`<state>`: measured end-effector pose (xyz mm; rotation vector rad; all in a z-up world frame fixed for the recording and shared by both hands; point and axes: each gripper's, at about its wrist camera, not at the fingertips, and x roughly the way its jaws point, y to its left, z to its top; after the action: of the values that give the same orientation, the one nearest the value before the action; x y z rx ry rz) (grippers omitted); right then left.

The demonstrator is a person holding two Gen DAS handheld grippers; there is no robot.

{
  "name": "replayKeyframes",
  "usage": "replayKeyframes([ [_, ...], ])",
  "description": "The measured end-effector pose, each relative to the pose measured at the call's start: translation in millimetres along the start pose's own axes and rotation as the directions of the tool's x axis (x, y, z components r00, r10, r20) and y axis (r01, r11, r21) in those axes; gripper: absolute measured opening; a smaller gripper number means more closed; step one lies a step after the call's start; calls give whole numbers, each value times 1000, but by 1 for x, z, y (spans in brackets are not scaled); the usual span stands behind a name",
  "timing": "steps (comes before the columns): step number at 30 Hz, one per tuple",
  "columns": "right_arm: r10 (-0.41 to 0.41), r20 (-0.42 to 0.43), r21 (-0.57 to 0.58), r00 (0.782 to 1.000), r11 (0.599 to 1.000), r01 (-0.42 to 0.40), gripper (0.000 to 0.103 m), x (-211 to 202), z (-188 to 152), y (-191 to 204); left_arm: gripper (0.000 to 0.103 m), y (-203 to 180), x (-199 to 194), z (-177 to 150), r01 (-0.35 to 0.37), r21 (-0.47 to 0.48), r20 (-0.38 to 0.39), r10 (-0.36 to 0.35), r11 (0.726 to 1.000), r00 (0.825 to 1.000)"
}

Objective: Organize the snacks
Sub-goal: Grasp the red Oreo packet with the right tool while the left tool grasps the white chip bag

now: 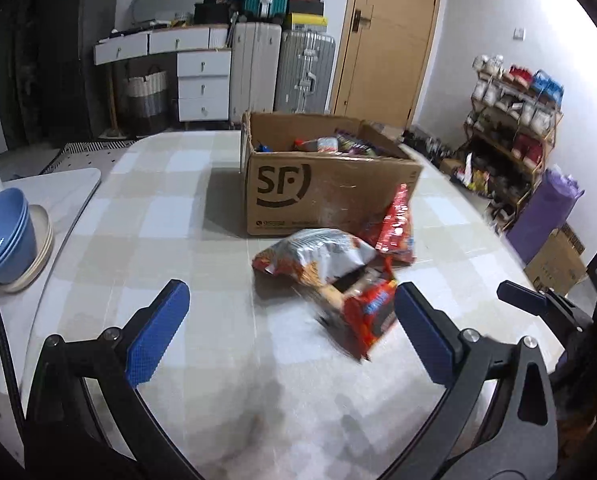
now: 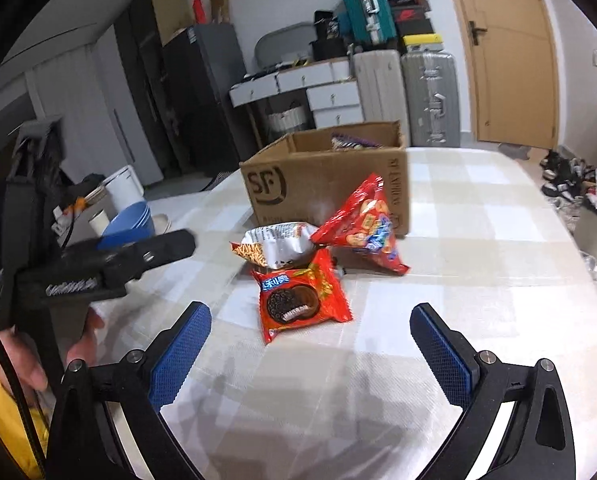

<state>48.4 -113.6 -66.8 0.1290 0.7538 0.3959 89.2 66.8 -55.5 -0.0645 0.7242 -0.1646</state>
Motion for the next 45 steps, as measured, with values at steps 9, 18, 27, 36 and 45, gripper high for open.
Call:
replayKeyframes([
  [9,48,-147,-64,988,996,-58,99,64,14,7,102,3,84,30,66,-5,-159,-66,998,985],
  [18,23,-240,-79,971,996,-43,87,113,16,13,102,-1,161,49,126,-85,-303,-146,988,942],
  [27,-46,-248,-103,968,994,21,66,128,17,14,102,-9,199,69,111,-106,-320,-139,988,937],
  [36,19,-228,-53,973,998,-32,53,122,14,9,101,-12,211,80,91,-104,-337,-121,990,934],
  [45,93,-206,19,974,996,-91,52,100,7,-17,90,-12,230,85,53,-143,-345,-100,988,933],
])
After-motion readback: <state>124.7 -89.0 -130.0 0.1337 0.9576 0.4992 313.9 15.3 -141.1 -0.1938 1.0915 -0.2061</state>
